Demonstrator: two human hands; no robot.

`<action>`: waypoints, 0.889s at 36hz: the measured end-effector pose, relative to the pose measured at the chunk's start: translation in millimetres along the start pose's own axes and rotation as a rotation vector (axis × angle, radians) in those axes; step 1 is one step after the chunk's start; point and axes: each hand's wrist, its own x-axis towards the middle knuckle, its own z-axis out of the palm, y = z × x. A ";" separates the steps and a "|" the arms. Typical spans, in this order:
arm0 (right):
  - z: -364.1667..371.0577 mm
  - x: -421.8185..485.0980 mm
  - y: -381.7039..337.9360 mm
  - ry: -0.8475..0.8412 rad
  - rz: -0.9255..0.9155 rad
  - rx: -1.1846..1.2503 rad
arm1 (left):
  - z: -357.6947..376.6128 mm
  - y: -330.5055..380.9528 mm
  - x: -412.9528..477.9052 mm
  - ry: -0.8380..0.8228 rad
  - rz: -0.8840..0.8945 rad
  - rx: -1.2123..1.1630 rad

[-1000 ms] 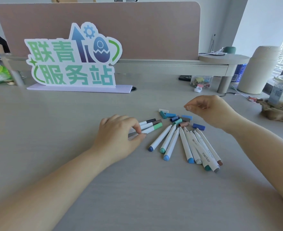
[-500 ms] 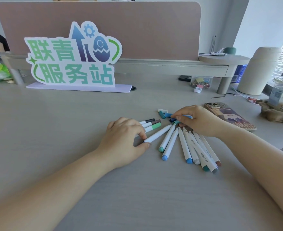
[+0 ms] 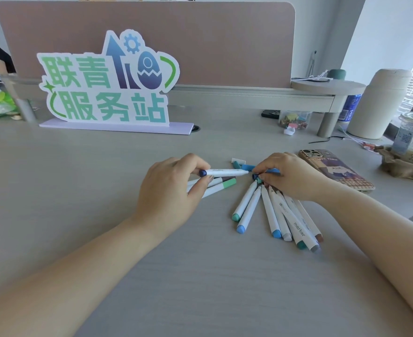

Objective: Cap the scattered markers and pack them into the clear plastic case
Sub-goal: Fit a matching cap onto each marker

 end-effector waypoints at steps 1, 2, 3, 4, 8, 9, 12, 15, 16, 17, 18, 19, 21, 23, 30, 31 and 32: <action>-0.3 -0.4 -0.5 -0.001 -0.002 0.013 | -0.1 0.9 0.3 0.011 -0.004 -0.002; -0.9 -1.1 -1.1 0.000 -0.006 0.026 | 0.0 1.1 0.7 0.017 -0.007 -0.002; -1.5 -1.8 -1.7 0.005 -0.010 0.042 | 0.0 1.2 0.8 0.019 -0.008 -0.002; -2.2 -2.4 -2.3 0.014 -0.014 0.061 | 0.1 0.8 1.0 0.021 -0.008 -0.001; -4.5 -4.0 -5.3 0.040 -0.010 0.111 | 0.7 0.4 0.8 0.011 -0.024 -0.034; -4.4 -3.9 -6.1 0.038 -0.007 0.117 | 1.0 0.3 0.5 0.008 -0.029 -0.047; -3.9 -4.8 -7.8 0.031 0.009 0.143 | 1.3 -0.2 0.0 0.006 -0.049 -0.086; -3.7 -7.5 -8.7 0.047 0.034 0.216 | 1.3 -1.6 -0.3 -0.003 -0.084 -0.113; -3.5 -7.6 -8.7 0.054 0.043 0.236 | 1.4 -2.1 -0.3 -0.008 -0.096 -0.123; -3.3 -7.3 -8.5 0.060 0.054 0.272 | 1.1 -2.7 -0.4 -0.009 -0.104 -0.131; -3.2 -6.8 -8.8 0.063 0.068 0.331 | 1.0 -3.3 -0.2 -0.008 -0.114 -0.140; -3.2 -6.2 -9.0 0.066 0.083 0.397 | 0.6 -4.0 -0.3 -0.007 -0.130 -0.154; -4.7 -4.9 -8.8 0.090 0.105 0.477 | -0.5 -5.5 -0.2 -0.005 -0.174 -0.190; -7.3 -4.7 -8.6 0.111 0.116 0.535 | -1.1 -7.7 0.1 0.006 -0.206 -0.211; -10.1 -4.6 -9.7 0.092 0.115 0.694 | 0.5 -12.3 1.2 -0.008 -0.268 -0.233; -9.9 -4.5 -9.6 0.090 0.115 0.710 | 0.3 -12.3 1.2 -0.011 -0.272 -0.236; -9.9 -4.4 -9.8 0.090 0.115 0.727 | 0.1 -12.2 1.1 -0.012 -0.276 -0.240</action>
